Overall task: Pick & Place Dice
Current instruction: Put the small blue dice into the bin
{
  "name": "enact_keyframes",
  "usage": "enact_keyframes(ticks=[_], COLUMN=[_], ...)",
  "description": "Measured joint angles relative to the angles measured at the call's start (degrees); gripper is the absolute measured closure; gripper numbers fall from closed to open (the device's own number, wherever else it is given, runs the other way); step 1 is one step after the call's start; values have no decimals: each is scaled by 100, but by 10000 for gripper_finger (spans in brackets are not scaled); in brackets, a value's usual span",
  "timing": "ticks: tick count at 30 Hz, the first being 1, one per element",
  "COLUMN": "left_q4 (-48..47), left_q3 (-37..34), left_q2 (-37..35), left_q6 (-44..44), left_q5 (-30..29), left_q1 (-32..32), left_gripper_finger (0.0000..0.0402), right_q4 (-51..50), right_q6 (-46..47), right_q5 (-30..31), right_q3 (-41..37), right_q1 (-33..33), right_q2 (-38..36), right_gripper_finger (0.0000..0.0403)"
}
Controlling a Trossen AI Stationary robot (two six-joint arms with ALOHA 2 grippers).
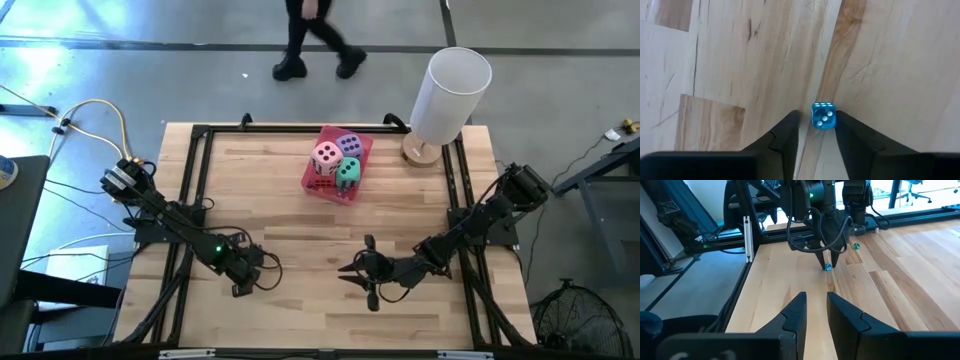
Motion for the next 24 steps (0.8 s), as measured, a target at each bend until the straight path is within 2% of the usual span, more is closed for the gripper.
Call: enact_keyframes(ticks=[7,14,19,22,24], left_q4=[37,66,136,196,572], left_q3=[-7,70,536,879,1066], left_q2=[4,-42,-248,-285,-293], left_q6=[228,874,2008,2972,3787], left_q5=[-9,-114,-586,-963,-1185], left_q1=[5,64,353,586,761], left_gripper_finger=[359,361,360,356,354], right_q4=[-138,-270,-270,-282,-304], right_q6=[340,548,696,849,987], right_q5=[-6,-28,-25,7,1], right_q3=[0,-1,0,-1,-1], right_q1=[13,42,64,92,104], right_q2=[0,0,0,0,0], right_gripper_finger=[338,338,338,338,338])
